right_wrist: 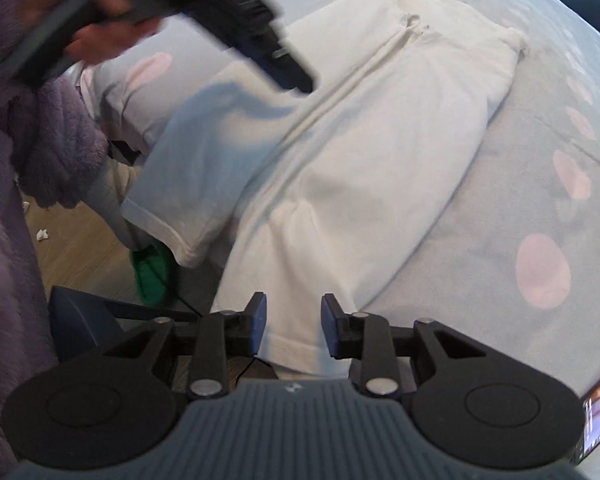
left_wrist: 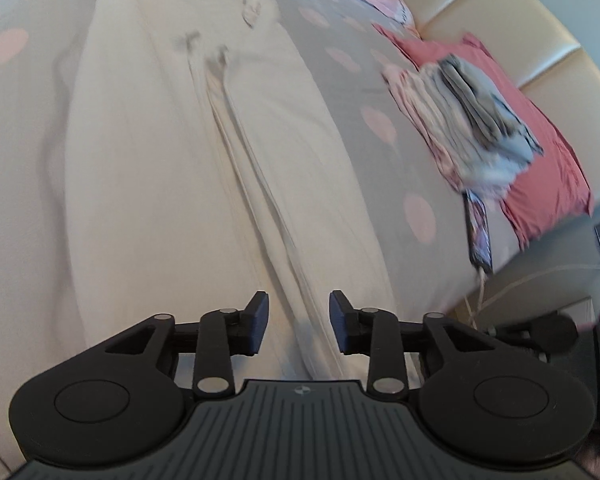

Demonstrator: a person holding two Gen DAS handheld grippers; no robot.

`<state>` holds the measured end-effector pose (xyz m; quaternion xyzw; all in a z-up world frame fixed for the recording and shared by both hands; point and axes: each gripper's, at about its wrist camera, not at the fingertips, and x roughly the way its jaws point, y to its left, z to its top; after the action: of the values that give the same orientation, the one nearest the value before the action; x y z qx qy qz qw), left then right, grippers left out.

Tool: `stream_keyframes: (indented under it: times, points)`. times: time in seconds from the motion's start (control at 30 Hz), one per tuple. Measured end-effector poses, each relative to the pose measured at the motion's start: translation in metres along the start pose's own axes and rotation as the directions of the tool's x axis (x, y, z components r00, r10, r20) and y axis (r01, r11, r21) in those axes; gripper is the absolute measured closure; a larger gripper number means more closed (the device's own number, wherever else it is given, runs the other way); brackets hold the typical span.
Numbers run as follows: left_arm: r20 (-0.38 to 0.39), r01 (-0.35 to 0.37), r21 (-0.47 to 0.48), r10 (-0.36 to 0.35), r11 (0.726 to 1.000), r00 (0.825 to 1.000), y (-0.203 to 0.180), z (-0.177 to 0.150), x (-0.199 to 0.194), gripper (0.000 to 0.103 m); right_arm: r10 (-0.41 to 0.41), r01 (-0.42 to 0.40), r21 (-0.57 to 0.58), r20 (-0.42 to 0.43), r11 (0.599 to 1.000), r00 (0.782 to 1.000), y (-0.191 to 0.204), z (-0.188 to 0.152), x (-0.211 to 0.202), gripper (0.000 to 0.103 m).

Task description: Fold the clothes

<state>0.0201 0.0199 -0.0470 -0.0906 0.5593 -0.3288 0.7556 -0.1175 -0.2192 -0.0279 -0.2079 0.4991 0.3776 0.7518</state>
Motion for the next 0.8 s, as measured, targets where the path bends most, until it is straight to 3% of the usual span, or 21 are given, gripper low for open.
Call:
stream_keyframes:
  times: [0.17, 0.33, 0.4, 0.57, 0.73, 0.8]
  points:
    - [-0.045, 0.027, 0.017, -0.026, 0.999, 0.999, -0.025, -0.036, 0.01, 0.056, -0.02, 0.02, 0.003, 0.0, 1.0, 1.0, 0.001, -0.01, 0.003, 0.066]
    - [-0.074, -0.016, -0.033, 0.013, 0.999, 0.997, -0.03, -0.063, 0.024, 0.054, -0.043, 0.042, 0.021, 0.04, 0.999, 0.998, -0.006, -0.011, -0.008, 0.066]
    - [-0.07, -0.013, -0.022, 0.012, 1.0, 0.998, -0.031, -0.069, 0.03, 0.054, -0.057, 0.055, 0.052, 0.05, 0.997, 0.997, -0.013, -0.011, -0.012, 0.058]
    - [-0.082, -0.002, -0.002, 0.002, 1.0, 0.997, -0.036, -0.077, 0.05, 0.053, -0.099, 0.1, 0.066, -0.016, 0.993, 0.995, -0.021, -0.013, -0.001, 0.058]
    - [-0.118, 0.031, 0.031, -0.028, 0.999, 0.993, -0.036, -0.083, 0.065, 0.058, -0.084, 0.086, 0.045, -0.049, 0.995, 0.995, -0.022, -0.016, 0.001, 0.058]
    - [-0.119, 0.053, 0.059, -0.046, 0.997, 0.992, -0.036, -0.084, 0.064, 0.068, -0.065, 0.068, 0.056, -0.048, 0.996, 0.997, -0.025, -0.016, -0.001, 0.058]
